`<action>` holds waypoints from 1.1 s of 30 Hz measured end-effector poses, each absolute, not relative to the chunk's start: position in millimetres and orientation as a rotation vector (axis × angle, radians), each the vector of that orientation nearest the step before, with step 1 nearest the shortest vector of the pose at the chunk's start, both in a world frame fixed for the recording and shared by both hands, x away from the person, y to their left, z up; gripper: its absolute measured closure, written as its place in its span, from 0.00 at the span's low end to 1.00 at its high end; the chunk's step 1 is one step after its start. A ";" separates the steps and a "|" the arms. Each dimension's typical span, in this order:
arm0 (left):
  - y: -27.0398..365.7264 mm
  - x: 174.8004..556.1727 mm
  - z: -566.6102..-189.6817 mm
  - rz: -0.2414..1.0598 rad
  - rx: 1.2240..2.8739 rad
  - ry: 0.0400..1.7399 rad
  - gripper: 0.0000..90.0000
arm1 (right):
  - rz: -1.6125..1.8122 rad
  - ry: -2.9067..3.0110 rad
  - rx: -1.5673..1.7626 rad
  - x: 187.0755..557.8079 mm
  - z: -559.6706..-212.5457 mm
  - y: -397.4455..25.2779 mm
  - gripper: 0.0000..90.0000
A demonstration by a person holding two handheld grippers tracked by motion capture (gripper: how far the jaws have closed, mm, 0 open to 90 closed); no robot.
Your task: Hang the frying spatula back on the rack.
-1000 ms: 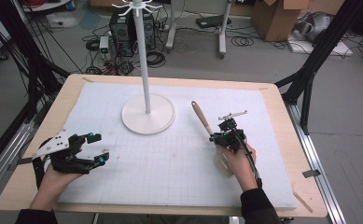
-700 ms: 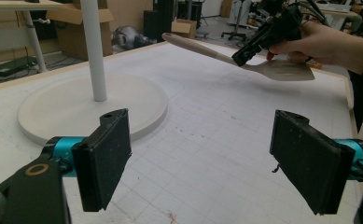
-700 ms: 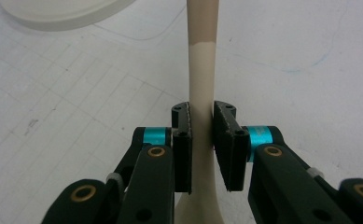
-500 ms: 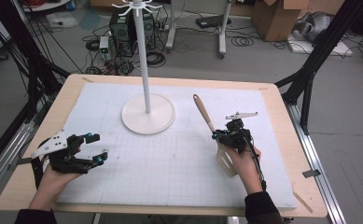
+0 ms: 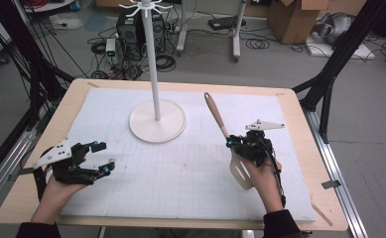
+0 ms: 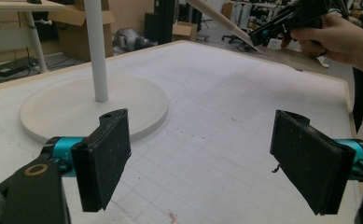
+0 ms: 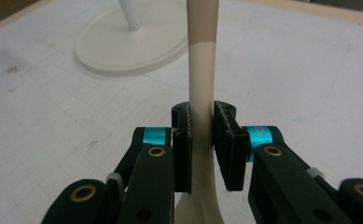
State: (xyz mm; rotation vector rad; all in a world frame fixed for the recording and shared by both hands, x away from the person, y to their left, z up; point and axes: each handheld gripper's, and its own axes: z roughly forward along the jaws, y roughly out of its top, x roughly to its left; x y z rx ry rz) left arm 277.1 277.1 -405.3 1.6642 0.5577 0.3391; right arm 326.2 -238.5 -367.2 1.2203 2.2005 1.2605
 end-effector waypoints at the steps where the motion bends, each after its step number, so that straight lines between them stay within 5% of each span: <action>1: 276.6 276.5 -404.5 0.340 1.661 0.562 0.23 | 1.276 2.191 1.210 323.6 -365.8 -238.3 0.87; 20: 241.2 266.7 -370.4 0.377 1.632 0.493 0.23 | 1.531 2.054 0.970 285.0 -346.4 -226.2 0.87; 33: 191.5 276.3 -348.0 0.287 1.575 0.480 0.23 | 1.631 2.036 0.803 267.6 -343.4 -195.3 0.87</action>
